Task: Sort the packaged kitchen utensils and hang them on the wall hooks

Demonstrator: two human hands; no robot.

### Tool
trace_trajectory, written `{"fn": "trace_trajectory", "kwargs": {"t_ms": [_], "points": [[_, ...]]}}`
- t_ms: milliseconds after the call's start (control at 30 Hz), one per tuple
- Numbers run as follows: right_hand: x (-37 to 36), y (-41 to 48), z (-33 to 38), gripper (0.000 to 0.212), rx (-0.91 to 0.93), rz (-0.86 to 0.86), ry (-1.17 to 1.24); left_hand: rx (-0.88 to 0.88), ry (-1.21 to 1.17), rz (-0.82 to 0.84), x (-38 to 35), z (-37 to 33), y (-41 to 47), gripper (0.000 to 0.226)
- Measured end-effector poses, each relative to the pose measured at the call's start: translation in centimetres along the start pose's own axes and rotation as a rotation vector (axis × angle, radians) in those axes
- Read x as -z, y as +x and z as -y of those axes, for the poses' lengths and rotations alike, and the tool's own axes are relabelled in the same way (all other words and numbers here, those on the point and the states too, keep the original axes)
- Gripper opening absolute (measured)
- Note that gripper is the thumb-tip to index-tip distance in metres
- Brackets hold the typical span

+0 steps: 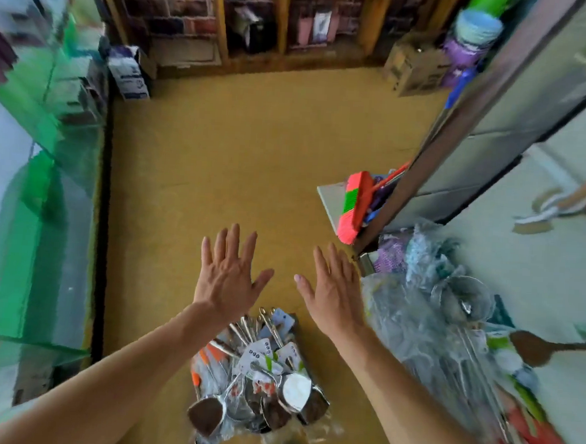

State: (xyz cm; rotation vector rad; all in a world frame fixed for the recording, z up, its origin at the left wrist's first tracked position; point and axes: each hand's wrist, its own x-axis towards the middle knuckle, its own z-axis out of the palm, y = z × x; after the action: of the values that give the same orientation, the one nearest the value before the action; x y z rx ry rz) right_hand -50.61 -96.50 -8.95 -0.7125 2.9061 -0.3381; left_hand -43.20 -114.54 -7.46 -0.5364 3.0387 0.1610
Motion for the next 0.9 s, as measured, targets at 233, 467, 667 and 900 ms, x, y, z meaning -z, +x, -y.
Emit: {"fn": "trace_trajectory", "kwargs": {"t_ms": [233,467,667,900], "points": [[12.0,-7.8,-9.3,0.073,-0.213,-0.203,-0.099,-0.309,0.016,-0.129,8.6,-13.2,1.0,0.081],[19.2,-19.0,-22.1,0.072,-0.438,-0.322,-0.17,-0.625,-0.041,-0.178,10.8,-31.2,-4.2,0.078],[22.3,-29.1,-30.6,0.071,-0.591,-0.391,-0.175,-0.82,-0.035,-0.133,10.2,-44.7,-11.6,0.079],[23.2,-40.2,-37.2,0.073,-0.742,-0.385,-0.186,-0.976,-0.018,-0.151,8.8,-55.4,-20.4,0.079]]}}
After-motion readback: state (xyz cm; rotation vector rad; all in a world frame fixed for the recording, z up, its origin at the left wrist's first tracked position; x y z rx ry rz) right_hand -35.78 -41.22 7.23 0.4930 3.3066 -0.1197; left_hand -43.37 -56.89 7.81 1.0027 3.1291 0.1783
